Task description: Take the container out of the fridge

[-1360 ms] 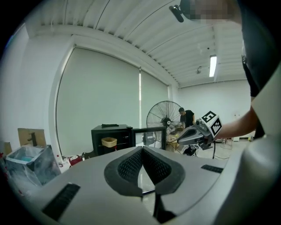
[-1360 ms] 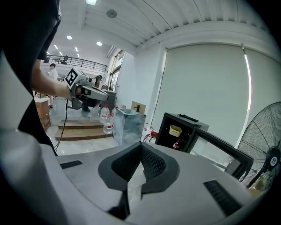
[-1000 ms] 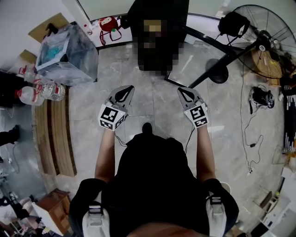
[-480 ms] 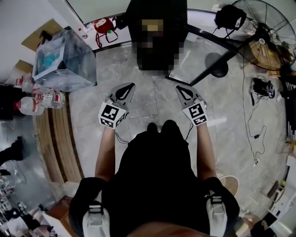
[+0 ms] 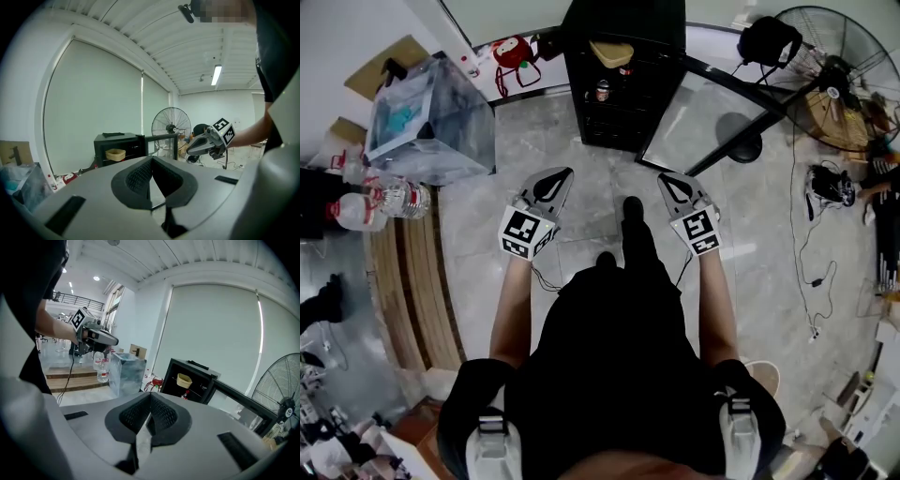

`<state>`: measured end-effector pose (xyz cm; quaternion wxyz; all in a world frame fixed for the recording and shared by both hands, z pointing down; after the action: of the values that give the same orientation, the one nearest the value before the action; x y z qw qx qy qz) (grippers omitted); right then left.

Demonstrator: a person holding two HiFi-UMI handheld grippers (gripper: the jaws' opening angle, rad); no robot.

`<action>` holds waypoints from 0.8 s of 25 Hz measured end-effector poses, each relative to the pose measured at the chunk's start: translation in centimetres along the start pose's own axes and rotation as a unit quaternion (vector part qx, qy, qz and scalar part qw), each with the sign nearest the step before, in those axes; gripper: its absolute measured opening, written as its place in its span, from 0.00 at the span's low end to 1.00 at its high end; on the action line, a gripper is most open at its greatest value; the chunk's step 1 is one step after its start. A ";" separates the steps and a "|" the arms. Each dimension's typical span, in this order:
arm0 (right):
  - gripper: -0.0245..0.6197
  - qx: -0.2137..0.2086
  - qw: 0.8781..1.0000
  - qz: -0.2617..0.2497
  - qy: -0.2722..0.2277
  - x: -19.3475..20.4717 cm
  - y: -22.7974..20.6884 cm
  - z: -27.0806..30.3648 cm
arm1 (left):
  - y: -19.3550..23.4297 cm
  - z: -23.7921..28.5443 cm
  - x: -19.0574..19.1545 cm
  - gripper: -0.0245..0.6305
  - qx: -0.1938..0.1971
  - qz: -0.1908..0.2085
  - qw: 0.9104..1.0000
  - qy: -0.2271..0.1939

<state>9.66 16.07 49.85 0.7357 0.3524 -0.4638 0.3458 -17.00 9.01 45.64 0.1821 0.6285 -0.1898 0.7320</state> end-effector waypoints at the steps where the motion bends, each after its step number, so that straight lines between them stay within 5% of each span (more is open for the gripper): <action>1: 0.03 -0.001 1.000 -0.002 -0.001 0.0 -0.1 0.0 | -0.1 0.0 -0.1 0.06 -0.001 0.002 1.000 0.000; 13: 0.03 -0.026 1.000 -0.008 -0.007 0.3 -3.2 2.9 | 1.3 2.0 -0.1 0.06 -0.025 0.006 1.000 0.008; 20: 0.03 -0.049 0.999 -0.012 -0.012 0.6 -8.9 7.9 | 4.7 6.6 -0.1 0.06 -0.056 0.000 0.998 0.020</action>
<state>13.80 4.95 51.16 0.7506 0.3256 -0.4845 0.3095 -13.77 1.63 46.18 0.2205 0.6027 -0.2267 0.7327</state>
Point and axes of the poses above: the fingertips, and each gripper's own axes: z forward along the fingers, y to its left, x out of its underside, the point moved 7 cm from there along -z, backward along the fingers, and after that the axes turned 8 degrees about -y, right-handed, at the moved point
